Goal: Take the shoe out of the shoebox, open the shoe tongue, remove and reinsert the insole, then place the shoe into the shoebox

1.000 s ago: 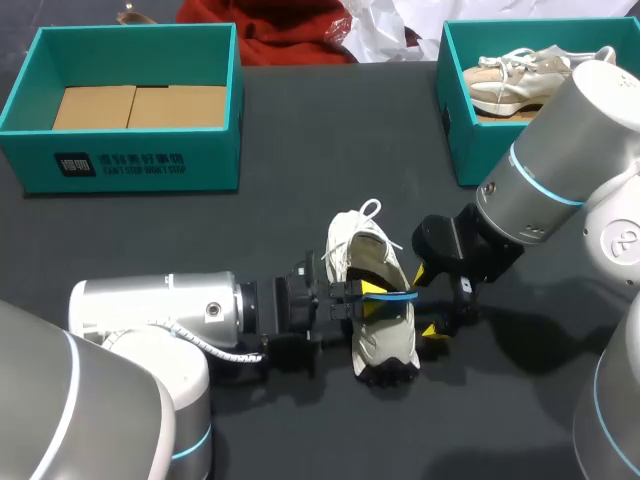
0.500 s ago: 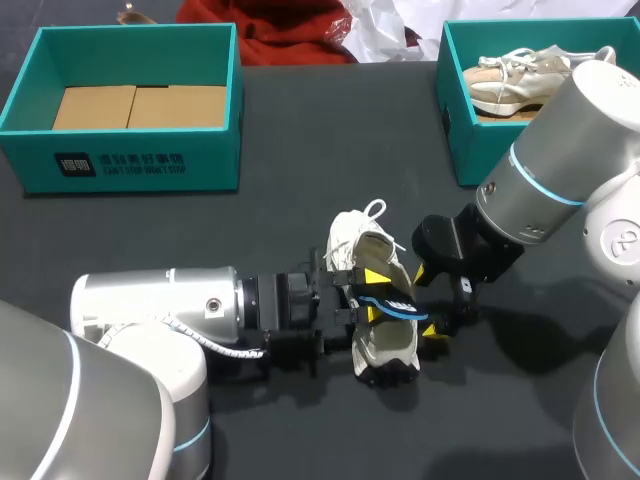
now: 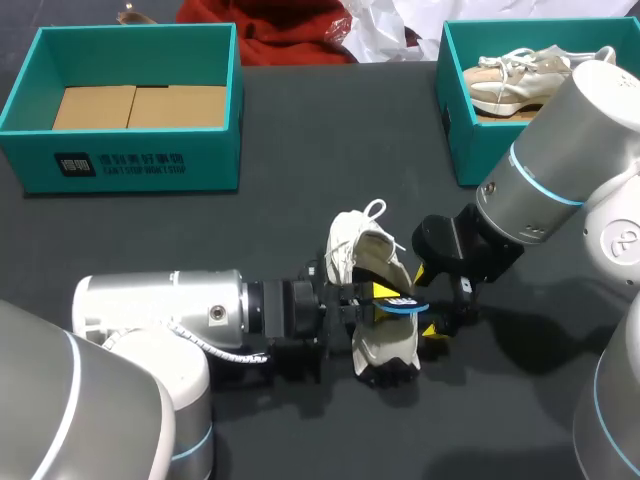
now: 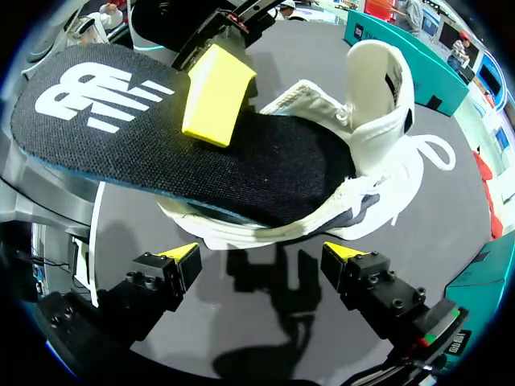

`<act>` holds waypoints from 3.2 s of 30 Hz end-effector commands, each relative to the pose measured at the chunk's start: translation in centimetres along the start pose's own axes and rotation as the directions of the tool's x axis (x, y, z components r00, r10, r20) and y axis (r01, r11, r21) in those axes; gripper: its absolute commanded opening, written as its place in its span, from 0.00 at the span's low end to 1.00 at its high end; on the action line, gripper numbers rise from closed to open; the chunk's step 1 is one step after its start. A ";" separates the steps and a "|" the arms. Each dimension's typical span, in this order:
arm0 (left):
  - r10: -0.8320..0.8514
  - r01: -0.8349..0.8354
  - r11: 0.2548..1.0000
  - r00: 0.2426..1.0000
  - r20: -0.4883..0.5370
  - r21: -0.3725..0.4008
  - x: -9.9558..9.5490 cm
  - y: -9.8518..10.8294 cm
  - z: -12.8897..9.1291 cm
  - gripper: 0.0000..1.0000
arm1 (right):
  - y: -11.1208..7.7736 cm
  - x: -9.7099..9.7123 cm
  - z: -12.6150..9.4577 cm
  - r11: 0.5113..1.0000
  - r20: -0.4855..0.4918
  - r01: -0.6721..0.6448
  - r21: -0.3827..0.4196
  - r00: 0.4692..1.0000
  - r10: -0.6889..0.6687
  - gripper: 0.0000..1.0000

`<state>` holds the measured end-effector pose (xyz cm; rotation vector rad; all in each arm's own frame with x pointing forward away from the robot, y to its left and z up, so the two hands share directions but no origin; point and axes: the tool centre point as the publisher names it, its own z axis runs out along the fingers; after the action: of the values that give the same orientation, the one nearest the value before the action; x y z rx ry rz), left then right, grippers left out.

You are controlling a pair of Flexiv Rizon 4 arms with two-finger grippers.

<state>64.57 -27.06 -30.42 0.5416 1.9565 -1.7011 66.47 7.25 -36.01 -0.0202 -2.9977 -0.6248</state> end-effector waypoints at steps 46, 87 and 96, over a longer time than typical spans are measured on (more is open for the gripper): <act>0.041 -0.041 0.999 0.999 0.005 0.007 -0.6 2.4 0.1 0.00 | 0.0 0.1 0.1 1.000 0.003 0.000 0.001 1.000 0.000 1.00; 0.085 -0.084 0.996 0.995 -0.050 0.024 0.1 2.0 0.5 0.00 | 0.0 0.1 0.1 1.000 0.003 0.000 0.001 1.000 0.000 1.00; 0.076 -0.077 0.995 0.997 -0.024 -0.061 -0.2 4.8 -0.1 0.00 | 0.0 0.1 0.1 1.000 0.003 0.000 0.001 1.000 0.000 1.00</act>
<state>67.10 -26.02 -33.43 0.6166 1.9698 -1.5960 66.47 7.25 -36.01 -0.0202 -2.9976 -0.6248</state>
